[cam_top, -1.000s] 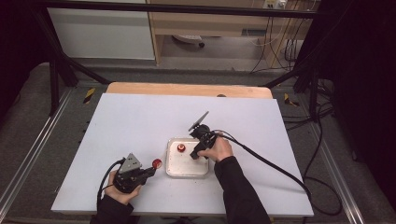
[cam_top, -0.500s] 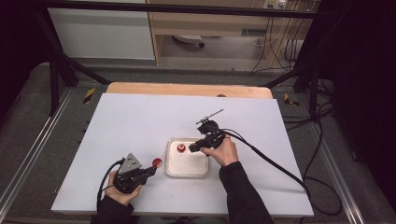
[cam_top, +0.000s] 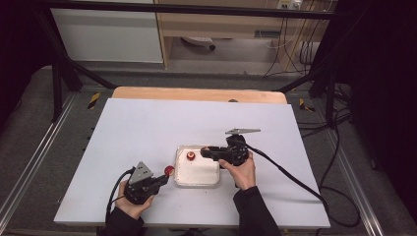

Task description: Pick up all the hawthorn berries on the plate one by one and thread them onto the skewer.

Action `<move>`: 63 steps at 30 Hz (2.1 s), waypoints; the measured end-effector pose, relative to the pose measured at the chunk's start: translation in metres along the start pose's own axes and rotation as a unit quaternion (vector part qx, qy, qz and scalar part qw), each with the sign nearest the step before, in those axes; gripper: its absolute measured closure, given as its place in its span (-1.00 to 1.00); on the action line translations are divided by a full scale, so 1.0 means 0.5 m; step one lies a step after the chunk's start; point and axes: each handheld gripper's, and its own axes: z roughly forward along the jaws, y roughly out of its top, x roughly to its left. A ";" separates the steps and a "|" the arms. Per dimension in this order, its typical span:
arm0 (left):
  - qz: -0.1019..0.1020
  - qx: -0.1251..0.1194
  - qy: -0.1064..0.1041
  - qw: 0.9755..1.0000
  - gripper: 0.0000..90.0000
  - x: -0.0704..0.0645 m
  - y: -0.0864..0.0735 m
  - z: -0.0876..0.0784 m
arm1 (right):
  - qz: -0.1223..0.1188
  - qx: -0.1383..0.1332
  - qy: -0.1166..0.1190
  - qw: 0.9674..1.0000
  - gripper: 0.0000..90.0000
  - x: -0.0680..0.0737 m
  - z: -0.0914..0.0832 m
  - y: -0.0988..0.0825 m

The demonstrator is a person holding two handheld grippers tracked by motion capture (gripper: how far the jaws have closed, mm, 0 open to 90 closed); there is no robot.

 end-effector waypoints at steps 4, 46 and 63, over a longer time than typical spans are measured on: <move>-0.009 -0.007 0.000 1.000 0.96 -0.010 0.004 0.004 | 0.013 -0.040 0.013 0.999 0.35 -0.001 -0.012 -0.013; -0.015 -0.055 -0.028 0.998 0.96 -0.104 0.077 0.041 | 0.088 -0.272 0.071 0.956 0.35 0.012 -0.043 -0.016; -0.018 -0.060 -0.024 0.998 0.96 -0.102 0.080 0.047 | 0.093 -0.267 0.078 0.956 0.35 0.014 -0.040 -0.021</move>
